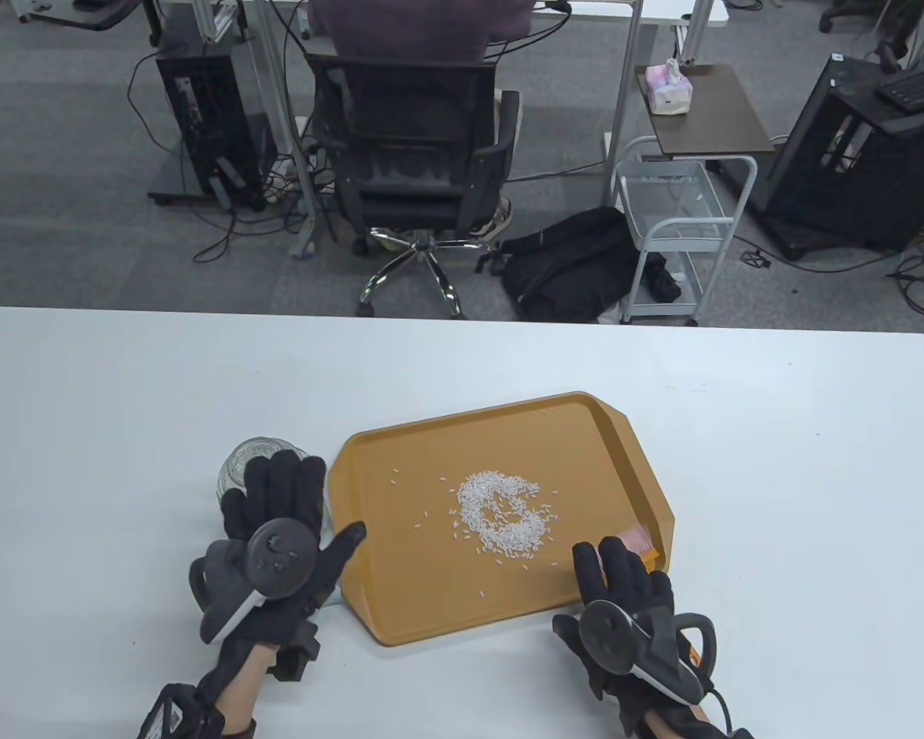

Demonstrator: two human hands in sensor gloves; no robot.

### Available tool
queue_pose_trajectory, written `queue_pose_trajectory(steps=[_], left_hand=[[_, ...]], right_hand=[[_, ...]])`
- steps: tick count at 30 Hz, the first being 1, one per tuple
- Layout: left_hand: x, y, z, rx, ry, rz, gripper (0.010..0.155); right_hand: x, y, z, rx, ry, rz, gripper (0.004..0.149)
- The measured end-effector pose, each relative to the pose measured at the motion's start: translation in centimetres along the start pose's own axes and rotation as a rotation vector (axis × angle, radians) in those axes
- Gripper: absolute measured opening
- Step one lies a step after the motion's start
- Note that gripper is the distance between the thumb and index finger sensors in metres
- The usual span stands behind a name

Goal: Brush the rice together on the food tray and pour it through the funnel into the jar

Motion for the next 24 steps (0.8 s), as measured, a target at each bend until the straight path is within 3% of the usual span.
queue_pose_trajectory(steps=[2,6,11,15,24], left_hand=[[-1.2,1.4,-0.9,-0.060,-0.020,-0.077,0.090],[-3.5,3.9,-1.4,-0.106,0.049,-0.208,0.091],[-5.0,4.8,-0.7,-0.149,0.129,-0.210,0.089],[-5.4,5.2,0.0,-0.021,0.171,-0.201,0.089],[-5.5,4.9,-0.3,0.027,0.117,-0.183,0.084]], right_hand=[[0.0,0.0,0.0,0.005,-0.003,0.003,0.090],[0.0,-0.2,-0.1,0.005,-0.014,0.013,0.090],[0.0,-0.5,-0.1,0.004,-0.022,0.026,0.090],[0.1,-0.6,-0.3,-0.001,-0.035,0.029,0.090],[0.1,-0.8,-0.5,-0.021,-0.063,0.041,0.090]])
Point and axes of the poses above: the tracker on the back of each hand, its own y axis roughly to the little-finger side, its own x axis roughly from the fingertips to the wrist, z = x × y, the point moved 4 cm from there along -x, roughly from the wrist to the fingertips, and after that the axes turned 8 degrees about x, right-handed, at the moved point
